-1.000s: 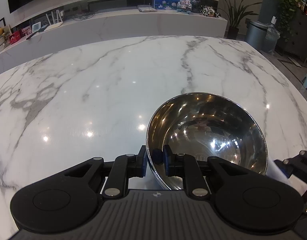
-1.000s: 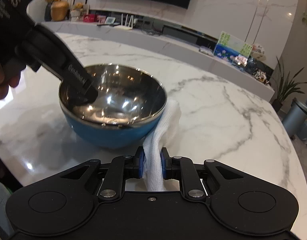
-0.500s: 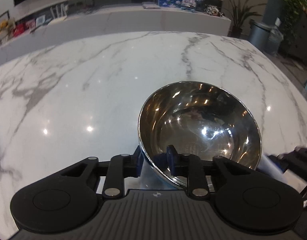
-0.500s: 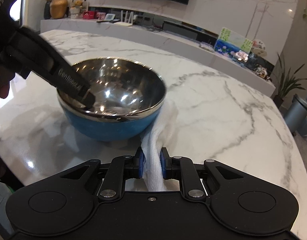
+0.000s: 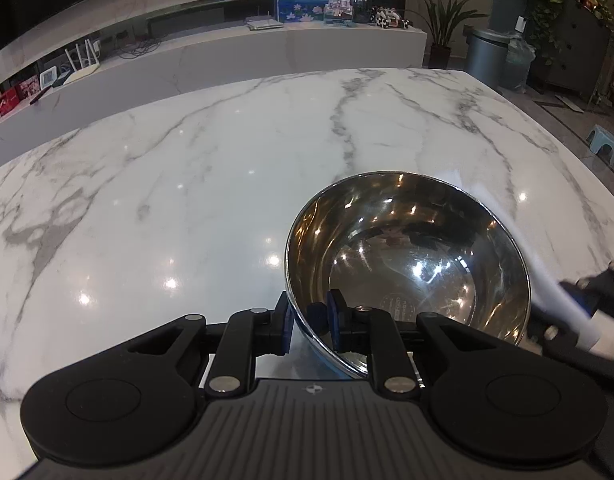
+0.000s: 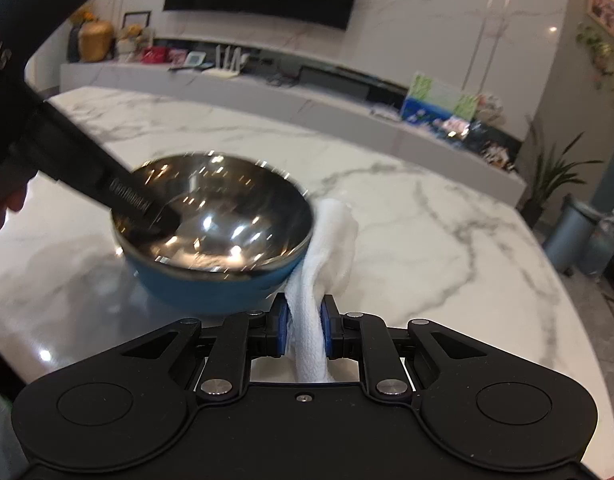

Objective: Clean bowl
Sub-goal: 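Keep wiping the blue outer wall with the towel while the left gripper tilts the bowl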

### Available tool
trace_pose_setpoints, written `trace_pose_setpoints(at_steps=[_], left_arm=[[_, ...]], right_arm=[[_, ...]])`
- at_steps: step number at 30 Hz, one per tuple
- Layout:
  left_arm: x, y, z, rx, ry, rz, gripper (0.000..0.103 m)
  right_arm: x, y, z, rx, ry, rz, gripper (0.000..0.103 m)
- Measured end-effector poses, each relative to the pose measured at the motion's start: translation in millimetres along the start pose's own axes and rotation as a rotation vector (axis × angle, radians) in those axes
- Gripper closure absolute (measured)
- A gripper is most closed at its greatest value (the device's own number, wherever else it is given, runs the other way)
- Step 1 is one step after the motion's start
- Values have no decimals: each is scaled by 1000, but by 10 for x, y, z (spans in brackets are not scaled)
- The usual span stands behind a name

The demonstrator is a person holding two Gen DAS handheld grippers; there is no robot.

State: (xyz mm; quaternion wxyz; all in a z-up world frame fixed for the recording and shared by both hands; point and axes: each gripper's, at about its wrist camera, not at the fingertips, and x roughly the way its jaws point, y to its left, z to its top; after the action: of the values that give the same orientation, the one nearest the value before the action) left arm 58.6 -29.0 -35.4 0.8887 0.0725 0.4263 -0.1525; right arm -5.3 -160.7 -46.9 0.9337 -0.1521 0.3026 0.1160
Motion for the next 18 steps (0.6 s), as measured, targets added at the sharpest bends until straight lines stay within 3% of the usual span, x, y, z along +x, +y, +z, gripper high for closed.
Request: trace_pose_setpoints(at_steps=[5, 7, 9, 10, 12, 16, 18], left_arm=[[-24, -29, -33, -24, 4, 18, 85], [-38, -25, -47, -55, 17, 17, 78], [-38, 12, -63, -116, 42, 1, 60], [-37, 39, -74, -148, 52, -11, 59], [-36, 85, -90, -200, 68, -31, 59], [-53, 95, -86, -191, 66, -27, 60], [-65, 85, -82, -169, 56, -29, 69]], right_arm=[[35, 93, -50, -38, 51, 34, 88], [39, 102, -58, -45, 57, 36, 88], [39, 104, -66, -42, 57, 36, 88], [41, 104, -67, -42, 57, 36, 88], [65, 75, -80, -36, 56, 38, 88], [42, 89, -77, -38, 56, 35, 88], [49, 71, -74, -40, 56, 32, 88]])
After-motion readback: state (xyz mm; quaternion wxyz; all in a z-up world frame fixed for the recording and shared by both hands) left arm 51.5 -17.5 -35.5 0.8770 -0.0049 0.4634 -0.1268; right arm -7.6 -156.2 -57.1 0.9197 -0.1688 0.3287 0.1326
